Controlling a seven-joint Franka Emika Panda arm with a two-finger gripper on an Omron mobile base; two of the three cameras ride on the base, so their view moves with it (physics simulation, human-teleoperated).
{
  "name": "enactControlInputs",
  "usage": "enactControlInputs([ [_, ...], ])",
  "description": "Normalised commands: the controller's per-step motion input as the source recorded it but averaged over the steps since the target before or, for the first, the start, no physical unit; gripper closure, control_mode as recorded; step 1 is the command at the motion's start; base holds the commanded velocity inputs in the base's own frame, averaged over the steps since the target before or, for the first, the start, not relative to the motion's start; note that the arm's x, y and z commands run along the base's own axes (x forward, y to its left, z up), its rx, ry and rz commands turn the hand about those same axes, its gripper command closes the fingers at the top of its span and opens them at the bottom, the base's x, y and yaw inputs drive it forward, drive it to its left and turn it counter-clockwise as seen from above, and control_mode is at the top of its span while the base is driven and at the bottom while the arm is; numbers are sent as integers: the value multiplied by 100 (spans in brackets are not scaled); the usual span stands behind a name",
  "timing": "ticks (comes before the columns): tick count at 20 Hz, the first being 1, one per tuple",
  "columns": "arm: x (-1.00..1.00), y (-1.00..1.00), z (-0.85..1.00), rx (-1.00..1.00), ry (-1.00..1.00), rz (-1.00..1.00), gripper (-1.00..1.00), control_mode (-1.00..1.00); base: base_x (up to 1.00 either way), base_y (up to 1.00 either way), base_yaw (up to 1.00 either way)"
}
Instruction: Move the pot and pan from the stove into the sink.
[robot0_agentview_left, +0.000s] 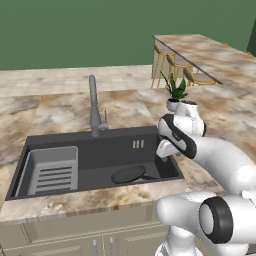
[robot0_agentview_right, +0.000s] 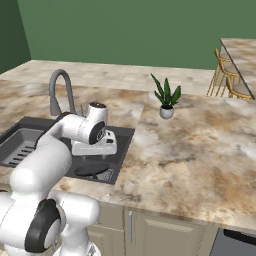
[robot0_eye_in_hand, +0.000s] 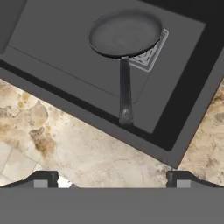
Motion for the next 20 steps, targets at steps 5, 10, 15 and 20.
enactControlInputs([
  [5,-73,-17,56,0,1,0,-100,-100,0,0,0],
  [10,-91,-11,48,0,-1,1,-100,-100,0,0,0],
  [15,-98,-9,37,0,-4,3,-100,-100,0,0,0],
  [20,-99,-8,11,0,-12,3,-100,-100,0,0,0],
])
